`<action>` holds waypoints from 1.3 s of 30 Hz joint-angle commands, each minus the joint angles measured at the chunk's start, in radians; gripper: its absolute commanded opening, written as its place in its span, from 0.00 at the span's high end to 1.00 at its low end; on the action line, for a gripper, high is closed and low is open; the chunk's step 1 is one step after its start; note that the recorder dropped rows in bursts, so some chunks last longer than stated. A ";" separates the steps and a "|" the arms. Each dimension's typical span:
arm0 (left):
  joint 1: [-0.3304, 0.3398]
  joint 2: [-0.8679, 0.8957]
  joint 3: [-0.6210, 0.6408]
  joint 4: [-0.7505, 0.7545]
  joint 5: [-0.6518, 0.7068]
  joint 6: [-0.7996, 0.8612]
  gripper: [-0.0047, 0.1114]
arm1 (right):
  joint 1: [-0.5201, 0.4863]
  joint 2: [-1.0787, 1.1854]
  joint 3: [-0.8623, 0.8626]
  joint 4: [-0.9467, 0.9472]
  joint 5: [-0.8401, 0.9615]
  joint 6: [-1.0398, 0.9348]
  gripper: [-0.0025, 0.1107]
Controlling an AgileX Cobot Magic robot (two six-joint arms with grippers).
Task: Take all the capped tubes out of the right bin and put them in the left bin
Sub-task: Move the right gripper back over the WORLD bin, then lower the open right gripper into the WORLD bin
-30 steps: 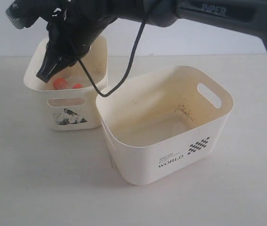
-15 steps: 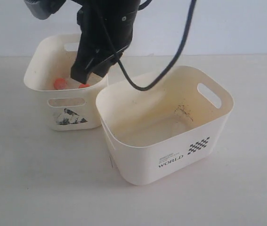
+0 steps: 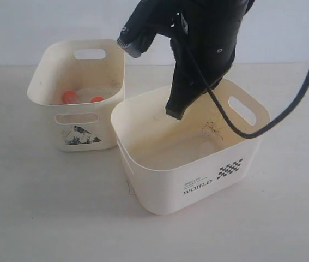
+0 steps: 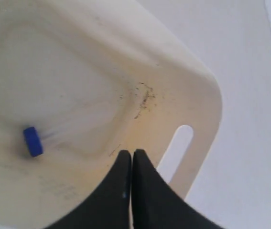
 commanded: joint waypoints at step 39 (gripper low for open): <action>0.000 0.000 -0.004 0.002 0.000 -0.010 0.92 | -0.127 0.258 0.079 -0.152 -0.172 0.236 0.98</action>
